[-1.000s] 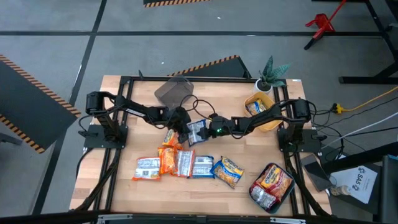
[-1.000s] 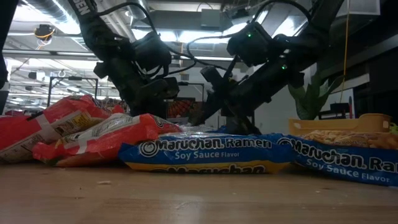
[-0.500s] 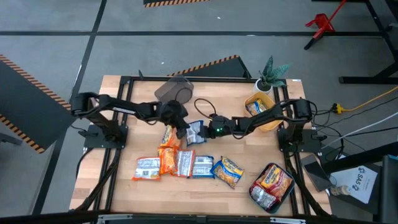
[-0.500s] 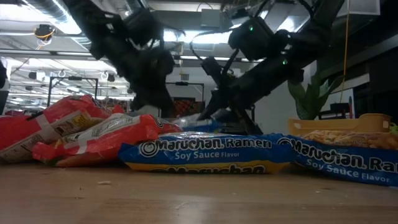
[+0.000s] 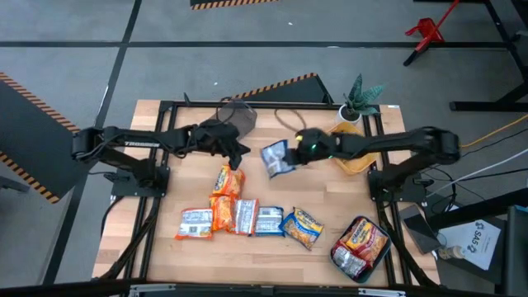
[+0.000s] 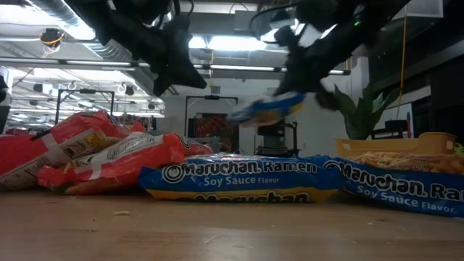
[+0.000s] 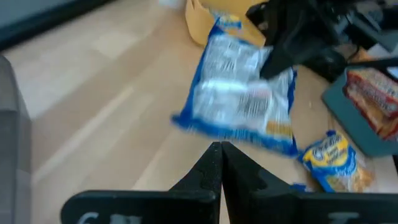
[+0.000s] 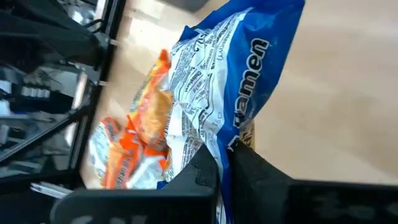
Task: Sort Maruchan noodles
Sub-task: Put the blue noodle pack into the yellow bin
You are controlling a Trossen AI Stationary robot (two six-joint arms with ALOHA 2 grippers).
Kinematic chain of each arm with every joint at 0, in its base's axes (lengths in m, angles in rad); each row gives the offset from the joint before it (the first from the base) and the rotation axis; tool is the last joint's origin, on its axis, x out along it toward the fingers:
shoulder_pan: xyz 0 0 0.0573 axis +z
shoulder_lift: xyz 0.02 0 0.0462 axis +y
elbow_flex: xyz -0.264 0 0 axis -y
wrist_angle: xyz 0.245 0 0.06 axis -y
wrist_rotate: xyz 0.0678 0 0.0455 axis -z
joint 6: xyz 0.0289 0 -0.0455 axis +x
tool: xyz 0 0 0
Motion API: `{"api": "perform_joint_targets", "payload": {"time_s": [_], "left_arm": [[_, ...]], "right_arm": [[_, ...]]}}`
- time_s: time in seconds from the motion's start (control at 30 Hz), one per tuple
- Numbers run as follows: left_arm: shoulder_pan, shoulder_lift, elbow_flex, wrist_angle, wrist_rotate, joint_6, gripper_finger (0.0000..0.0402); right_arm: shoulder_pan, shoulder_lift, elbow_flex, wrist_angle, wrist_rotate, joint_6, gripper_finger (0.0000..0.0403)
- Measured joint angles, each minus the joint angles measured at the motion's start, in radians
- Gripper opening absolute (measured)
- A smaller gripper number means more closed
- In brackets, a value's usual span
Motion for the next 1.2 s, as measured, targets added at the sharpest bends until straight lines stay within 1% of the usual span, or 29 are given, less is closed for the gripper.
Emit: {"api": "perform_joint_targets", "payload": {"time_s": [0.1, 0.23, 0.37, 0.47, 0.63, 0.67, 0.77, 0.83, 1.0, 1.2], "left_arm": [[0.011, -0.008, 0.001, -0.004, -0.005, 0.002, 0.0], [0.019, -0.008, 0.001, -0.005, -0.004, 0.004, 0.0], [0.022, -0.008, 0.001, -0.006, -0.006, 0.004, 0.0], [0.022, -0.008, 0.001, -0.006, -0.021, 0.006, 0.0], [0.022, -0.008, 0.001, -0.006, -0.024, 0.006, 0.0], [0.022, -0.008, 0.001, -0.006, -0.024, 0.006, 0.0], [0.022, -0.008, 0.001, -0.006, -0.031, 0.003, 0.0], [0.022, -0.008, 0.001, -0.006, -0.043, 0.003, 0.0], [0.023, -0.008, 0.001, -0.006, -0.075, 0.004, 0.0], [0.023, -0.008, 0.001, -0.006, -0.082, 0.004, 0.0]], "right_arm": [[-0.075, -0.126, 0.0, -0.178, -0.023, -0.084, 0.0003], [-0.182, -0.278, 0.001, -0.46, -0.035, -0.185, 0.0002], [-0.29, -0.387, 0.0, -0.727, -0.032, -0.298, 0.0002], [-0.365, -0.447, 0.0, -0.84, -0.019, -0.381, 0.0002], [-0.486, -0.529, 0.001, -0.916, -0.056, -0.494, 0.0001], [-0.508, -0.54, 0.001, -0.941, -0.052, -0.514, 0.0001], [-0.572, -0.556, 0.001, -1.031, 0.01, -0.55, 0.0001], [-0.605, -0.552, 0.0, -1.035, 0.022, -0.599, 0.0001], [-0.672, -0.507, 0.0, -0.988, -0.025, -0.702, 0.0001], [-0.728, -0.421, 0.0, -0.987, -0.08, -0.829, 0.0001]]}}
